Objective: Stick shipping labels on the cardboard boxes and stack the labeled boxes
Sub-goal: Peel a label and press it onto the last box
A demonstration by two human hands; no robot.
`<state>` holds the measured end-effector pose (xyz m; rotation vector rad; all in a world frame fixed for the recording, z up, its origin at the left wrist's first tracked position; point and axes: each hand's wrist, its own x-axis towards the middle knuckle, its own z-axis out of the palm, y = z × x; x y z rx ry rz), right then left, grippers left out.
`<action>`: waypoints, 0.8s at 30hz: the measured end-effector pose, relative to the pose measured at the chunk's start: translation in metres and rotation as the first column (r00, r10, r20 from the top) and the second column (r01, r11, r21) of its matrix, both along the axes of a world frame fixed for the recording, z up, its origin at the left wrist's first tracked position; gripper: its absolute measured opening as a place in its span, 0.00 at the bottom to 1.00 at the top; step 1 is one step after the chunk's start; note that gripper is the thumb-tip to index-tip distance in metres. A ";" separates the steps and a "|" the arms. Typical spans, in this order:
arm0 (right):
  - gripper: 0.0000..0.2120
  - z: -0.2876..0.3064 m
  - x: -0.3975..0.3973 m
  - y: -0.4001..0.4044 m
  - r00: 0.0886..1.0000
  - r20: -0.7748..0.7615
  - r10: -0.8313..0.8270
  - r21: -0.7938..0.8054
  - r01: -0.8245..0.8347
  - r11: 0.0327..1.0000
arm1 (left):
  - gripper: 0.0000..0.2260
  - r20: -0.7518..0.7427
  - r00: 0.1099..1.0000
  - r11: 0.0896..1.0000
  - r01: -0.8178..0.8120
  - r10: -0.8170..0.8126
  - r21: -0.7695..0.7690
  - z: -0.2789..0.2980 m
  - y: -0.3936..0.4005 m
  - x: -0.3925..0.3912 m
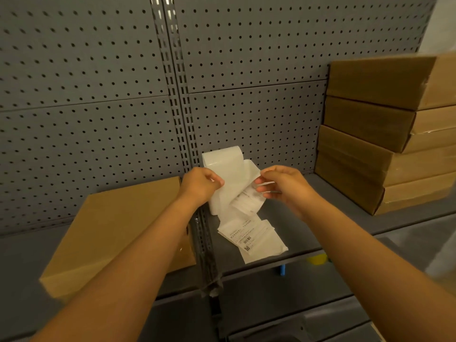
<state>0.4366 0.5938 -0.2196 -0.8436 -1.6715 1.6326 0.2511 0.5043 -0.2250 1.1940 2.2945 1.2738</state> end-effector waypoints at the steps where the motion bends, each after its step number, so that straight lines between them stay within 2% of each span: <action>1: 0.06 0.001 -0.005 -0.003 1.000 -0.006 0.010 0.000 -0.010 1.000 | 0.03 -0.016 1.000 1.000 0.003 -0.003 0.018 0.003 -0.003 0.000; 5: 0.05 0.006 -0.024 -0.015 0.999 -0.032 0.020 0.012 -0.019 1.000 | 0.09 0.038 0.991 0.985 0.121 -0.126 0.127 0.018 -0.019 0.006; 8: 0.05 0.009 -0.036 -0.023 0.998 -0.050 0.026 0.012 -0.026 1.000 | 0.12 -0.040 0.978 0.971 0.208 -0.204 0.116 0.022 -0.027 0.008; 12: 0.04 0.013 -0.050 -0.032 0.996 -0.075 0.042 -0.018 -0.043 0.999 | 0.06 -0.190 0.972 0.986 0.154 -0.138 0.070 0.020 -0.033 0.002; 15: 0.04 0.016 -0.057 -0.037 0.996 -0.064 0.059 -0.006 -0.060 0.998 | 0.06 -0.243 0.967 0.990 0.107 -0.082 0.093 0.021 -0.041 -0.004; 18: 0.06 0.016 -0.063 -0.041 0.995 -0.041 0.092 0.007 -0.092 0.996 | 0.04 -0.209 0.978 0.992 0.042 -0.015 0.122 0.024 -0.049 -0.013; 21: 0.16 0.014 -0.067 -0.045 0.994 -0.016 0.110 0.033 -0.109 0.993 | 0.04 -0.159 0.986 0.992 -0.027 0.047 0.127 0.026 -0.056 -0.025; 24: 0.14 0.010 -0.072 -0.047 0.998 0.045 0.033 0.132 -0.039 0.990 | 0.04 0.024 0.998 0.983 -0.062 0.058 0.171 0.027 -0.067 -0.035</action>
